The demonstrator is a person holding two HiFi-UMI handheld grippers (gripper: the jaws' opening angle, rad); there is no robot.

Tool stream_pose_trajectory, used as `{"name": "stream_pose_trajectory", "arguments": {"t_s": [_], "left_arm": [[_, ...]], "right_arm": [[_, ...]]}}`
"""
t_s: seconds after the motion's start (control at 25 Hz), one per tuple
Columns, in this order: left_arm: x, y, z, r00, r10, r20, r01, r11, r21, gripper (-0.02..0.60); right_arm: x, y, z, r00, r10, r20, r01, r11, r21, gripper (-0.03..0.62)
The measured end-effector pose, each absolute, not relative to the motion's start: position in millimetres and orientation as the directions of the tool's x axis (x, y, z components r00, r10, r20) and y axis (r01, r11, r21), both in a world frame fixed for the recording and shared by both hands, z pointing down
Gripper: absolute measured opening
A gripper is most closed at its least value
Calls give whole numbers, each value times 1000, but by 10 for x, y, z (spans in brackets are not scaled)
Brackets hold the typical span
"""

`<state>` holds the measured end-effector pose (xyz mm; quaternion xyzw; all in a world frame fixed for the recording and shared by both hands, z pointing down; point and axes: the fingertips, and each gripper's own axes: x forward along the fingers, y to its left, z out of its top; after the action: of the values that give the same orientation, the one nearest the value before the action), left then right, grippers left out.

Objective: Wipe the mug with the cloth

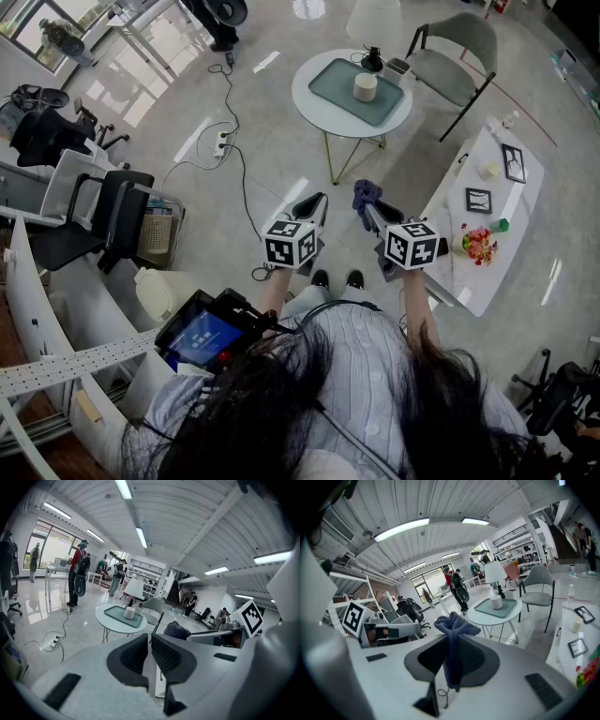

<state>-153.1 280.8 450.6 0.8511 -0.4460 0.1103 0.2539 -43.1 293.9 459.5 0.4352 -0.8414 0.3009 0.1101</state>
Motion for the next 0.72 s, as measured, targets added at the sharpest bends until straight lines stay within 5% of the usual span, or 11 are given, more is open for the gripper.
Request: {"name": "stream_pose_trajectory", "arguments": {"t_s": [0.72], "left_arm": [[-860, 2796, 4536, 551, -709, 440, -835, -460, 302, 18]], "right_arm": [[262, 2861, 4678, -588, -685, 429, -804, 442, -397, 86]]}}
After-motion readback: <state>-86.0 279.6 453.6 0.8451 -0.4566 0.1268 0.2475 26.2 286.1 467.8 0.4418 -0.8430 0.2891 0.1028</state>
